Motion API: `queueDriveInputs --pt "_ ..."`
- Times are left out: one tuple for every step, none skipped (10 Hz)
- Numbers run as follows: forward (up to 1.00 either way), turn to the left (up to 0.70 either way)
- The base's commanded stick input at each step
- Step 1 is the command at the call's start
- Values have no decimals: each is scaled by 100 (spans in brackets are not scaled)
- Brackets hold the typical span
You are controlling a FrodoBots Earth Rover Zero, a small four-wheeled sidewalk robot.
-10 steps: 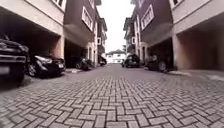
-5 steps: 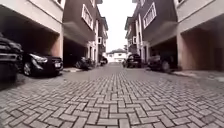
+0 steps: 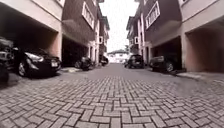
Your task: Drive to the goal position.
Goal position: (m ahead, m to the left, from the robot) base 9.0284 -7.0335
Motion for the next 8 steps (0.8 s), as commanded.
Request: queueDriveInputs --pt "69 3" --pt "69 3" --pt "69 3" --pt "69 3" --pt "69 3" --pt "69 3" --pt "69 3" --pt "69 3"
